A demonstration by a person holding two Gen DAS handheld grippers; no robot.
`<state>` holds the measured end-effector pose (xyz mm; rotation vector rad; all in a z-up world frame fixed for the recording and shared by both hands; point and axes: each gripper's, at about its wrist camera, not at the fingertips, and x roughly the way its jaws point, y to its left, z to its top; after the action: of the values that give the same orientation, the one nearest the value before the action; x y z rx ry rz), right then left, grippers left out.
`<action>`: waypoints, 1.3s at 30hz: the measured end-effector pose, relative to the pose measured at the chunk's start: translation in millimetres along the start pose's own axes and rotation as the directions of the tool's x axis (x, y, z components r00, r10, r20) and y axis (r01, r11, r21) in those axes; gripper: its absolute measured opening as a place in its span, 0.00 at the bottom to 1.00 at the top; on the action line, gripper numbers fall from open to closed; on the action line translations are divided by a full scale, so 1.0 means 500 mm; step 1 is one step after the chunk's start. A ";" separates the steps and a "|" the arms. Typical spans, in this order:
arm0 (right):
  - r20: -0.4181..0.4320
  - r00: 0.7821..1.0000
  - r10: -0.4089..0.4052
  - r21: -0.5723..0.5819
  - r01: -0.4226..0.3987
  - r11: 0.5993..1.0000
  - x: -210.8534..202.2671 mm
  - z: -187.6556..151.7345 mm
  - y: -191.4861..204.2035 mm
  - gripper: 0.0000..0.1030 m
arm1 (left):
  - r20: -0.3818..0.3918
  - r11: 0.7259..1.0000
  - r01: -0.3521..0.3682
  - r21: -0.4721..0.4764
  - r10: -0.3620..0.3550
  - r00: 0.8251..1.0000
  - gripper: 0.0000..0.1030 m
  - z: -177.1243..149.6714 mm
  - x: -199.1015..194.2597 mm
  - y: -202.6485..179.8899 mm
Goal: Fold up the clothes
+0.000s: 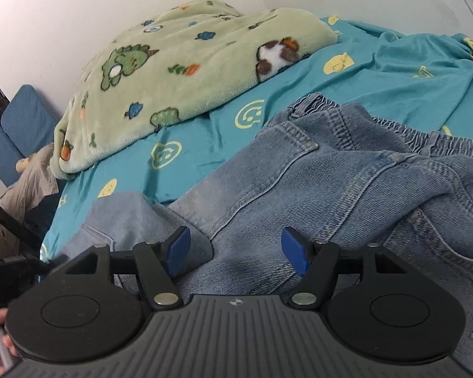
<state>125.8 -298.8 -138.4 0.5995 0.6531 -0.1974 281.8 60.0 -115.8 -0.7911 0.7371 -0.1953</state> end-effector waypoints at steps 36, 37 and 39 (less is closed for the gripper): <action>0.013 0.996 -0.093 -0.177 0.094 0.980 0.016 -0.032 0.048 0.65 | 0.251 0.841 -0.454 -0.295 0.526 0.812 0.32 0.264 -0.411 0.445; 0.015 0.996 -0.089 -0.178 0.090 0.980 0.011 -0.031 0.048 0.65 | 0.255 0.854 -0.450 -0.259 0.510 0.821 0.35 0.255 -0.422 0.416; 0.020 0.997 -0.073 -0.177 0.075 0.981 -0.001 -0.030 0.048 0.65 | 0.270 0.881 -0.421 -0.216 0.469 0.841 0.46 0.228 -0.445 0.356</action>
<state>126.2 -270.7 -136.7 0.4026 0.6730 -0.2097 175.3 344.2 -70.4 -0.7463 0.6152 0.4095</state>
